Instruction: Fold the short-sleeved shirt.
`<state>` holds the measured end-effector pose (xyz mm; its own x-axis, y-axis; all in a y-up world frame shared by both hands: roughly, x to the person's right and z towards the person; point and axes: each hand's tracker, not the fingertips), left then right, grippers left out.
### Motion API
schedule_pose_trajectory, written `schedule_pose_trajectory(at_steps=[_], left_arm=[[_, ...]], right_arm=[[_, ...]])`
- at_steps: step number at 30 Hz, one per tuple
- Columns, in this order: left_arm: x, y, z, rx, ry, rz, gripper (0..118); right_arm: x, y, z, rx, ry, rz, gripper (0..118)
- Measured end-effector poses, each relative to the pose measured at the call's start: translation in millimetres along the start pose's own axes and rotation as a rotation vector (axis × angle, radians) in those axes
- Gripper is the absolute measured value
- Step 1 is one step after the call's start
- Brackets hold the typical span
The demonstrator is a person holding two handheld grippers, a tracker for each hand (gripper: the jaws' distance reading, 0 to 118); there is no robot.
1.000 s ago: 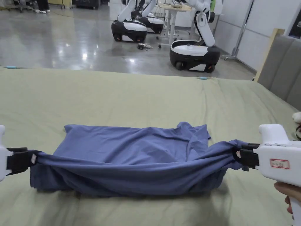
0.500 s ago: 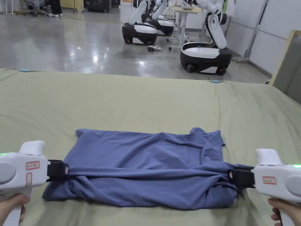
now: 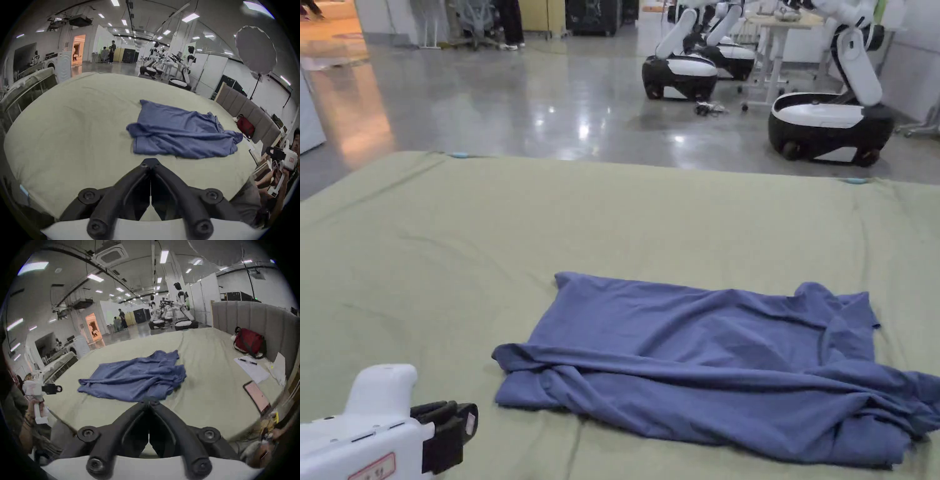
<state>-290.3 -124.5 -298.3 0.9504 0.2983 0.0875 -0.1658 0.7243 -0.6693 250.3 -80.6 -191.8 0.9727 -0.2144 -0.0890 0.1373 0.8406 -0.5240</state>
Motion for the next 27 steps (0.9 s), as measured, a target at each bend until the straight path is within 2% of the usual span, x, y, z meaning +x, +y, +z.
schedule_pose_trajectory(at_steps=[3,4,5,6,7,8,9,10,14,15,17,19,21,23,25,26,27], left_arm=[[-18,-5,-17,0.006,0.021,-0.014,0],[-24,8,-22,0.086,0.115,-0.141,0],[-13,8,-25,0.080,0.109,-0.139,0],[-12,12,-32,0.072,0.111,-0.136,19],[-11,16,-41,0.059,0.117,-0.127,52],[-10,16,-56,-0.020,0.075,-0.045,97],[-17,21,-59,-0.025,0.077,-0.052,118],[-19,34,-67,0.023,0.050,-0.056,116],[-17,52,-110,-0.044,0.138,-0.041,116],[-17,54,-118,-0.063,0.149,-0.053,116],[-18,55,-134,-0.110,0.181,-0.062,111],[-15,52,-148,-0.140,0.191,-0.065,95],[-18,49,-157,-0.171,0.207,-0.069,70],[-12,41,-159,-0.164,0.235,-0.106,67],[-8,41,-148,-0.148,0.197,-0.109,25],[-5,41,-145,-0.134,0.184,-0.112,7],[-3,40,-142,-0.121,0.186,-0.123,7]], right_arm=[[0,-17,-3,-0.043,0.002,0.046,2],[-3,-19,-7,-0.059,0.006,0.063,2],[-6,-21,-10,-0.072,0.011,0.077,2],[-9,-22,-11,-0.072,0.016,0.081,2],[-10,-22,-8,-0.071,0.029,0.084,2],[-12,-22,-9,-0.073,0.032,0.087,2],[-14,-22,-10,-0.074,0.032,0.087,2],[-15,-21,-11,-0.073,0.037,0.088,2],[-15,-19,-6,-0.061,0.036,0.100,2],[-28,-10,0,-0.062,0.033,0.104,3],[-28,-9,1,-0.069,0.019,0.110,3],[-25,-9,4,-0.073,0.000,0.116,3],[-24,-10,5,-0.077,-0.011,0.108,3],[-11,-13,9,-0.082,-0.022,0.095,3],[-10,-14,8,-0.088,-0.027,0.090,3],[-9,-15,7,-0.095,-0.031,0.088,3],[-3,-17,4,-0.101,-0.036,0.086,3]])
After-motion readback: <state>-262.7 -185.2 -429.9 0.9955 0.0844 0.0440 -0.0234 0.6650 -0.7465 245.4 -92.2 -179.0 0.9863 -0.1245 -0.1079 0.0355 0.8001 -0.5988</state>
